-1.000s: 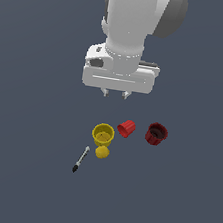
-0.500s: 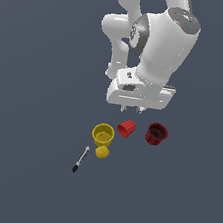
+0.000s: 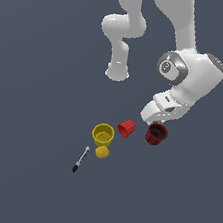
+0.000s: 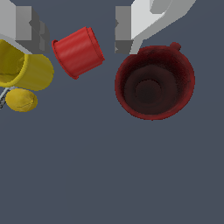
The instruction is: Pick up a designated object from a clutter of objects.
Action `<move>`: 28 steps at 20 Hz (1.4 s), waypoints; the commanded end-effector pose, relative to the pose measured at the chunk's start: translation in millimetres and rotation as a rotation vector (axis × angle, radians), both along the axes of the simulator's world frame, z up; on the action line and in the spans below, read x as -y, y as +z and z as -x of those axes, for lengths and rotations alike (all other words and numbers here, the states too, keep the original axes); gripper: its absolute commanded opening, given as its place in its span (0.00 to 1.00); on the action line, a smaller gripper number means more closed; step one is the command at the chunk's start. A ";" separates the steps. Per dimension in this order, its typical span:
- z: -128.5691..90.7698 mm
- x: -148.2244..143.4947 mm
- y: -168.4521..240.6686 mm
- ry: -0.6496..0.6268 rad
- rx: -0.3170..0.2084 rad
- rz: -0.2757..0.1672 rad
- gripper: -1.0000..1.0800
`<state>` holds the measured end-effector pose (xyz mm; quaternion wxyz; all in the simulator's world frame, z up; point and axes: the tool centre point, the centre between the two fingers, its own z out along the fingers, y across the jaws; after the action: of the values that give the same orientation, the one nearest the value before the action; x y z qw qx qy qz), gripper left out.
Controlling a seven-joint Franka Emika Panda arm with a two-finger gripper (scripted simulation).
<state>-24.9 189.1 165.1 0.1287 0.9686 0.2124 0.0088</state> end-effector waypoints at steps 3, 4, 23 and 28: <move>19.4 -42.4 -29.6 0.101 0.013 0.016 0.62; 23.5 -49.7 -34.7 0.119 0.015 0.018 0.62; 42.9 -77.8 -79.3 0.203 0.020 0.021 0.62; 42.8 -76.7 -85.5 0.205 0.019 0.020 0.00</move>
<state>-67.7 265.8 80.9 0.1392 0.9404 0.3089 0.0290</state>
